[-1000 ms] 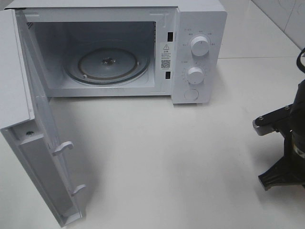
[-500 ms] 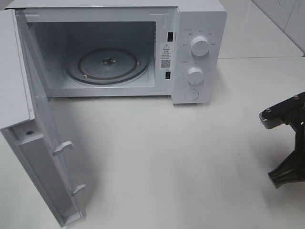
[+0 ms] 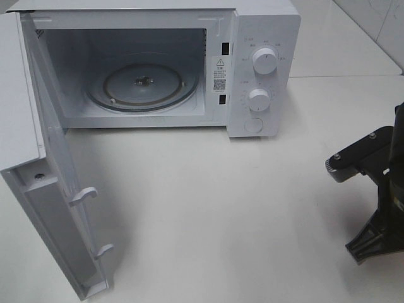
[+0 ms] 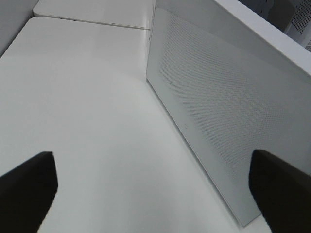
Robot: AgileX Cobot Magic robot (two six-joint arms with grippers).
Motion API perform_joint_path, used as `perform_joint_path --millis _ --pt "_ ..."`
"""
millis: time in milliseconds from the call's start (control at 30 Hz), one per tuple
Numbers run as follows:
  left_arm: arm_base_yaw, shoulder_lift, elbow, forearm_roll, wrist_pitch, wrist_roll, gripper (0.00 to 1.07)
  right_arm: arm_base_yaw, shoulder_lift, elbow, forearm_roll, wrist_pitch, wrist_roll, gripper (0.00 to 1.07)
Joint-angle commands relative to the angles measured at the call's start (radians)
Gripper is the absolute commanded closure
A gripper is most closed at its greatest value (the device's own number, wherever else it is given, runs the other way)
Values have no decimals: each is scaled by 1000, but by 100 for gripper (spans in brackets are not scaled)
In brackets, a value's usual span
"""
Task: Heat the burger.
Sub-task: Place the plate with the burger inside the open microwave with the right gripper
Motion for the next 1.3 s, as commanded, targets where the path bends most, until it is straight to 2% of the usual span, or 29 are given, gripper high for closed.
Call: perform_joint_path --millis 33,900,1300 --pt "2 -1 3 -4 -2 1 6 26 -10 0 -47 71 -8 107" --pt "2 -1 3 -4 -2 1 6 247 -57 0 -20 102 -15 107" --pt "2 -1 3 -4 -2 1 6 400 -57 0 -23 102 -33 107"
